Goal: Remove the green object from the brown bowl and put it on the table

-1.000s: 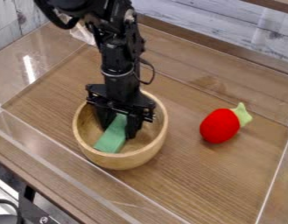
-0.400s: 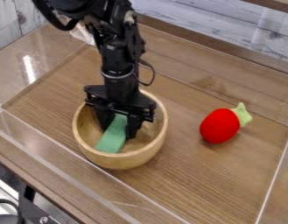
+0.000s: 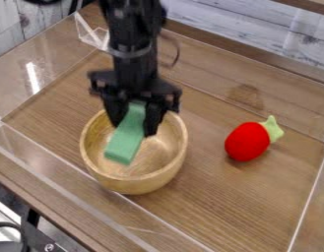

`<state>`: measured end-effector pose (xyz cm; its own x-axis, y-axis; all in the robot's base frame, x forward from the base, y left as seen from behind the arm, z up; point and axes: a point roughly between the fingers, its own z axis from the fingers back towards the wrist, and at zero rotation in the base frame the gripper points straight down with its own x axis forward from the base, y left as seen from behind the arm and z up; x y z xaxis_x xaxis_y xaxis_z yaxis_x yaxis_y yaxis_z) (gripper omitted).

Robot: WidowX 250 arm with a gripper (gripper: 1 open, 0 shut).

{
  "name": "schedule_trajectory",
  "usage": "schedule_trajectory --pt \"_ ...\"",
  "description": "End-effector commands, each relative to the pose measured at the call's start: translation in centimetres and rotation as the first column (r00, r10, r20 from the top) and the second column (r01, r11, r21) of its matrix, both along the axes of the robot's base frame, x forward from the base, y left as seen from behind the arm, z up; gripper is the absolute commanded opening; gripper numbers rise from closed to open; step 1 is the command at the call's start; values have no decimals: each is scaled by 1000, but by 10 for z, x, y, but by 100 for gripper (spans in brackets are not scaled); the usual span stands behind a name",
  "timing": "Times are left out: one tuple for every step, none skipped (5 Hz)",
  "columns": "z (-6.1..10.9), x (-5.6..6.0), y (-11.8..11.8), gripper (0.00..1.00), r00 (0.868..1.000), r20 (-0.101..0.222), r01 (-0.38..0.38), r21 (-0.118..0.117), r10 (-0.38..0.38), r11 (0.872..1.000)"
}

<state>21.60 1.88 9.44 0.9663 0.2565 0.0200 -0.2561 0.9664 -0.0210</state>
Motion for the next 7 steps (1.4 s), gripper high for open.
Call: schedule_trajectory --pt "16 11 -24 0 998 64 1 -15 0 1000" --pt "10 14 -55 0 996 82 41 -32 -39 999" --pt "-7 10 -82 0 988 94 128 -57 -123 990" --pt "-23 2 -96 0 974 115 203 -70 -195 977" --pt "-41 -2 -105 0 957 129 273 -87 -261 958" --pt "-39 4 -127 0 946 146 304 -97 -289 948" --pt "-42 14 -148 0 935 163 333 -111 -314 936"
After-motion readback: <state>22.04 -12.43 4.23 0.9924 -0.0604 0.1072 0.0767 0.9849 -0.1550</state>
